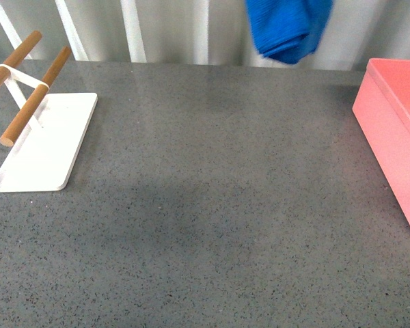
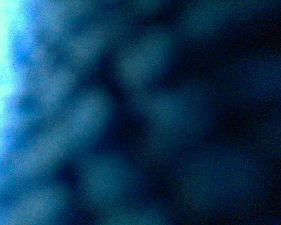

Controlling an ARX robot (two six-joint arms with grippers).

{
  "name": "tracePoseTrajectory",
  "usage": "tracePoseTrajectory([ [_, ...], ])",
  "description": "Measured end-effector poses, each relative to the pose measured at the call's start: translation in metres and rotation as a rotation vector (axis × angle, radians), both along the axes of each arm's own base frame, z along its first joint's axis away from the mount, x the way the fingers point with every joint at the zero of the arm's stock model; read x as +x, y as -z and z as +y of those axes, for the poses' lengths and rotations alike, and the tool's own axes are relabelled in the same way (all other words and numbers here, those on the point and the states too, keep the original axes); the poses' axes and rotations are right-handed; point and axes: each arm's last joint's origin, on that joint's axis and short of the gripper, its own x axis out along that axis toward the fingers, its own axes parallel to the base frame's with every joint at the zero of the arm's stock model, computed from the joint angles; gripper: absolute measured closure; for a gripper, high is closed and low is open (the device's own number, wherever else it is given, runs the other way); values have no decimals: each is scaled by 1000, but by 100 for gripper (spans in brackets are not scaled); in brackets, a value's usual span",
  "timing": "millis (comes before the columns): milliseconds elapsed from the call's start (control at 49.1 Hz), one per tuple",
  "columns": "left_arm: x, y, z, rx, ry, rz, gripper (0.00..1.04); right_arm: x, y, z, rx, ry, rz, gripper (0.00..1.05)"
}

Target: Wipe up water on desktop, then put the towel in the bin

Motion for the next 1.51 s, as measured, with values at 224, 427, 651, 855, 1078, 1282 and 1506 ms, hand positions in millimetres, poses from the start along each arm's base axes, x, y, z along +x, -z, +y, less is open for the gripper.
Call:
tracePoseTrajectory([
  [224,0,0,0,0,0,0,7,-4,-16,-45,-22,269,-10,100],
  [427,0,0,0,0,0,0,7,-14,-27,-72,5,458,-11,100],
  [651,0,0,0,0,0,0,7,-23,-42,-93,-39,571,-49,100],
  [855,0,0,0,0,0,0,7,-28,-52,-116,-31,617,-69,100],
  [1078,0,0,0,0,0,0,7,-29,-24,-157,-73,676,-6,100],
  [1282,0,0,0,0,0,0,7,-36,15,-186,-76,706,92,100],
  [1506,0,0,0,0,0,0,7,-36,51,-208,-50,738,231,100],
])
